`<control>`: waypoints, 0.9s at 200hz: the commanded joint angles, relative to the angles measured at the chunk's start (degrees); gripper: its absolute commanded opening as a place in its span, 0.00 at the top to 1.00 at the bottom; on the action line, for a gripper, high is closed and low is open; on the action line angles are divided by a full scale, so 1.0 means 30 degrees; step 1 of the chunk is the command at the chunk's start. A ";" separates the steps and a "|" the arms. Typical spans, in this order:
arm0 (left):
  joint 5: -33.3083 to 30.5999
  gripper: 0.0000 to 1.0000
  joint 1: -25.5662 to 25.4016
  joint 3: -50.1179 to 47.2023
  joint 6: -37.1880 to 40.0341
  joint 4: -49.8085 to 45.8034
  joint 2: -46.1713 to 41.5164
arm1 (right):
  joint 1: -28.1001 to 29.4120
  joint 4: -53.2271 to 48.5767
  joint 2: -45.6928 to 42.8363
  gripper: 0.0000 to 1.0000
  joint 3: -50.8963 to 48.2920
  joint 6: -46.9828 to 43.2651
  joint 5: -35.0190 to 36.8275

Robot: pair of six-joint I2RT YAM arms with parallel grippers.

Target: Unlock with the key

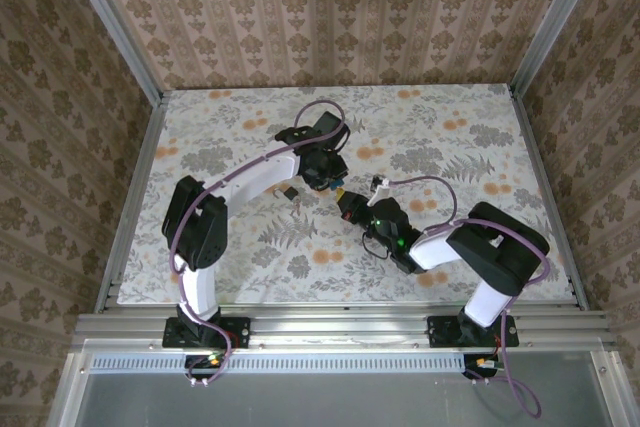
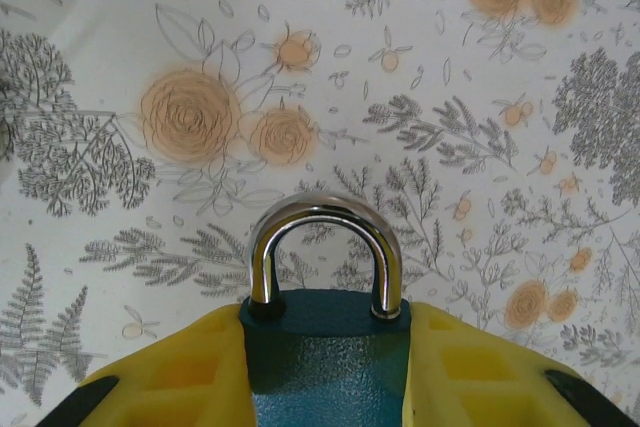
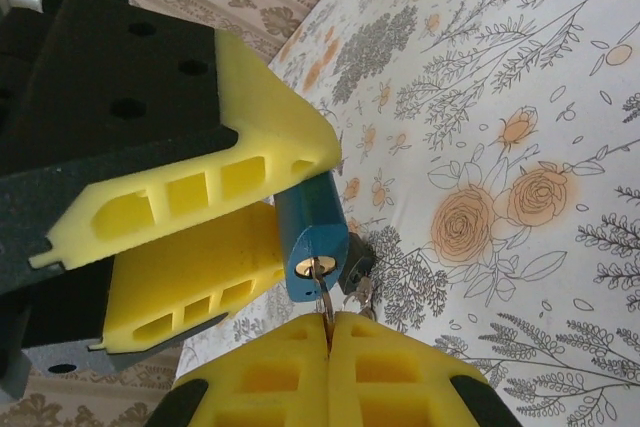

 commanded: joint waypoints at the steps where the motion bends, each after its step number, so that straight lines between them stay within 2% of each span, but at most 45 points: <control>1: 0.1093 0.82 -0.0722 0.0504 -0.0104 -0.0425 0.0012 | -0.0543 -0.0919 -0.0655 1.00 0.1008 -0.0494 -0.0303; 59: 0.1379 0.83 -0.1445 0.0565 0.0479 -0.0458 -0.0012 | -0.1780 -0.1532 -0.0209 1.00 0.1848 -0.0300 -0.3419; 82: 0.0455 0.82 -0.1155 0.0004 0.1102 -0.0351 -0.0767 | -0.1870 -0.2821 -0.0668 0.91 0.1642 -0.0836 -0.4275; 112: -0.0769 0.82 -0.0586 -0.0663 0.1870 -0.0269 -0.1677 | -0.1958 -0.5244 -0.2303 0.80 0.1100 -0.1925 -0.4856; 143: -0.0934 0.82 -0.0160 -0.1640 0.2020 0.0706 -0.2471 | -0.1973 -0.7912 -0.4691 0.72 0.0403 -0.3003 -0.5265; 165: -0.0638 0.82 -0.0097 -0.2471 0.2121 0.2088 -0.2919 | -0.2001 -0.9830 -0.6591 0.70 0.0012 -0.3519 -0.5572; 180: -0.0395 0.82 -0.0120 -0.2918 0.2151 0.2851 -0.3151 | -0.2031 -1.0514 -0.7492 0.75 -0.0179 -0.3800 -0.6068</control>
